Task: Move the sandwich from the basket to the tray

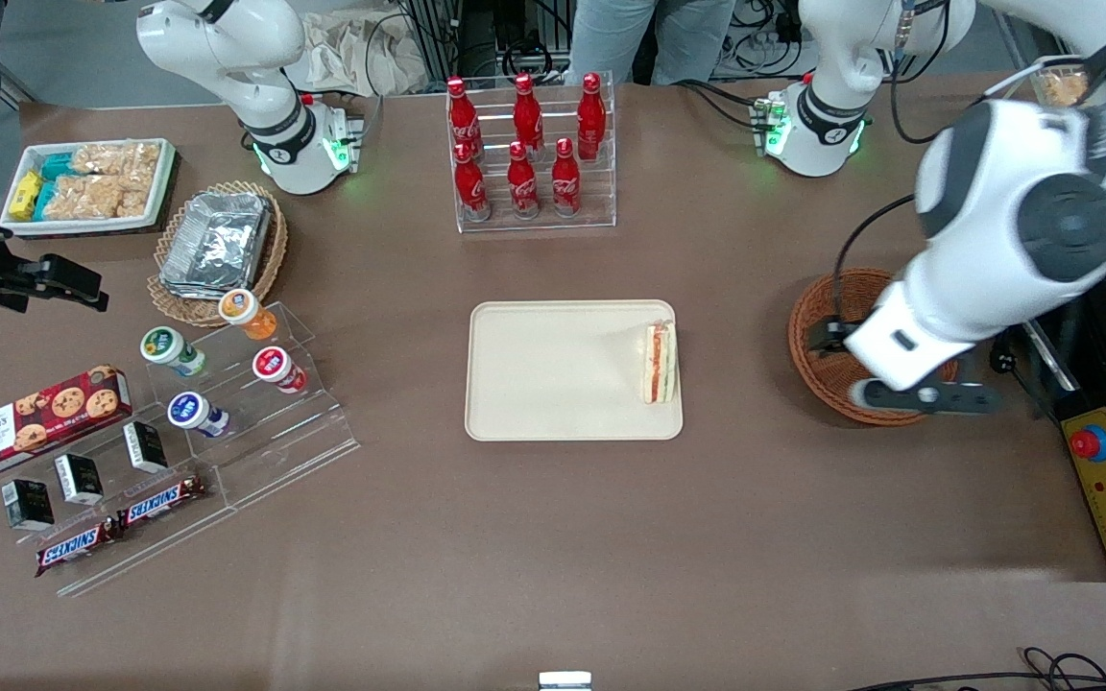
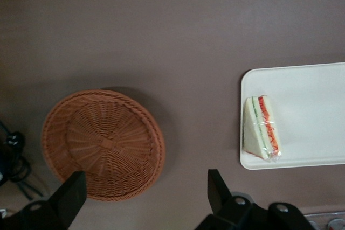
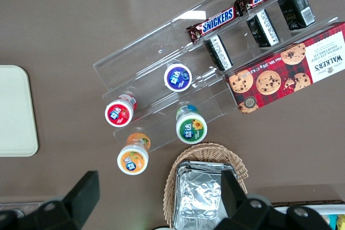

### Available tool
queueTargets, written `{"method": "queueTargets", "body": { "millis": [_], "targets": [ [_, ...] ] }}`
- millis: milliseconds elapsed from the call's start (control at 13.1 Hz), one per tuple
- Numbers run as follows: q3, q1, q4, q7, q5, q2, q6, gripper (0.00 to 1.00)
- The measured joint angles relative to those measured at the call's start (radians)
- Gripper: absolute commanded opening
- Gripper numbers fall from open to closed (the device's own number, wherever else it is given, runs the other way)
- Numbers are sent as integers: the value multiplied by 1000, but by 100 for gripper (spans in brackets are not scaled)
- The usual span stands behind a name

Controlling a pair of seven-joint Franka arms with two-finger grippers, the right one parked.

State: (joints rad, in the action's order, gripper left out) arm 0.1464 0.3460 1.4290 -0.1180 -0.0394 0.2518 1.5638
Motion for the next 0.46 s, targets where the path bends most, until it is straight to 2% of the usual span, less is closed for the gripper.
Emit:
{"method": "queueTargets", "body": {
  "millis": [229,457],
  "targets": [
    [85,-1,-25,52,-7,-76,-56,100],
    [91,2,-25,52,-7,-107,-66,100]
  ]
}}
